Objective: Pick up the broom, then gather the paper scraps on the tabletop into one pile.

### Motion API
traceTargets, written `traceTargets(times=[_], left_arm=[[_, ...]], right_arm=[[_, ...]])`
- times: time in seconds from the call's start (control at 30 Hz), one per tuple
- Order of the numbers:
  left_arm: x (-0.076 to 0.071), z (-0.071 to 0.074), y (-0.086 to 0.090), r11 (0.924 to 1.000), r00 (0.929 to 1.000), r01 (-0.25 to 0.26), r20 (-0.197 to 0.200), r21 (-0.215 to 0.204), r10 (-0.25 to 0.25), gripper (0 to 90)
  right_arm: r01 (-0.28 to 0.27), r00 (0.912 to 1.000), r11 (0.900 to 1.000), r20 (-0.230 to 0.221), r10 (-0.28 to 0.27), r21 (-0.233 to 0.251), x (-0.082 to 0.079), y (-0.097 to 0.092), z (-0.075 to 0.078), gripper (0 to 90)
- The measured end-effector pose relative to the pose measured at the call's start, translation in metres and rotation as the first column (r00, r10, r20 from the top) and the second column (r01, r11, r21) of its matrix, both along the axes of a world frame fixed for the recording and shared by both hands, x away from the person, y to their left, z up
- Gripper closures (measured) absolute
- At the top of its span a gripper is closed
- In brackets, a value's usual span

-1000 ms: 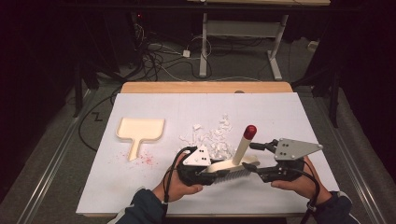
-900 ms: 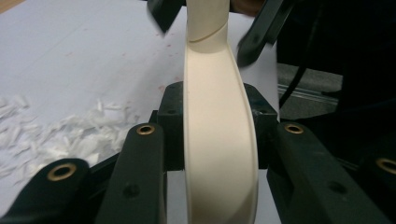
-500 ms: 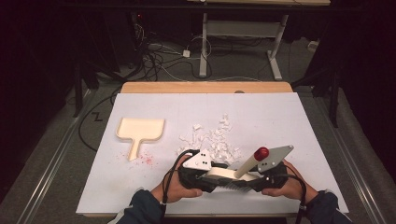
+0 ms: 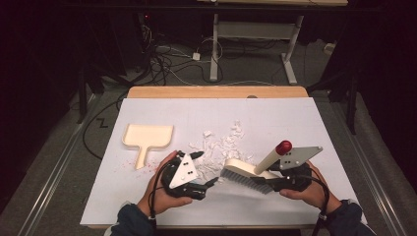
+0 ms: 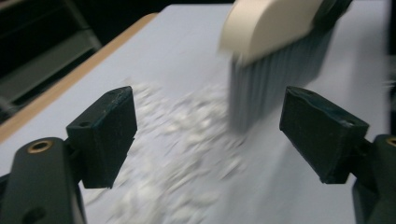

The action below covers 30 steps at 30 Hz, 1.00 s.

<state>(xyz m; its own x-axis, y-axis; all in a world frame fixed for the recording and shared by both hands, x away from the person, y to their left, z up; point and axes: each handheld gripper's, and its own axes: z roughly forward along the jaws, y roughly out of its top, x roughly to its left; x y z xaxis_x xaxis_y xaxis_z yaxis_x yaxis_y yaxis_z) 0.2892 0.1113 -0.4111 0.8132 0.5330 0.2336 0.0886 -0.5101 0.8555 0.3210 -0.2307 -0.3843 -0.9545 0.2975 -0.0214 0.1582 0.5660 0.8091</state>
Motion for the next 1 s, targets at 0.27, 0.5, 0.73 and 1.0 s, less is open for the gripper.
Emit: traceTargets(times=[0.27, 0.5, 0.73, 1.0], left_arm=[[-0.007, -0.034, 0.049, 0.9824, 0.9848, -0.171, -0.017, 0.075, 0.173, 17.6], [-0.018, -0.054, 0.069, 0.9649, 0.969, -0.239, -0.036, 0.108, 0.245, 16.6], [-0.027, -0.065, 0.08, 0.9573, 0.9617, -0.258, -0.06, 0.131, 0.267, 16.7], [-0.024, -0.065, 0.082, 0.9527, 0.9587, -0.268, -0.057, 0.143, 0.279, 16.6]], right_arm=[[0.161, 0.9868, 0.9868, 0.017, -0.161, 0.017, 0.01, -0.017, 0.012, 68.2], [0.237, 0.9699, 0.9714, 0.055, -0.237, 0.009, 0.015, -0.027, 0.017, 68.3], [0.316, 0.9441, 0.9486, 0.1, -0.314, -0.006, 0.024, -0.037, 0.015, 68.3], [0.414, 0.9014, 0.9087, 0.163, -0.401, -0.053, 0.037, -0.042, 0.012, 68.3]])
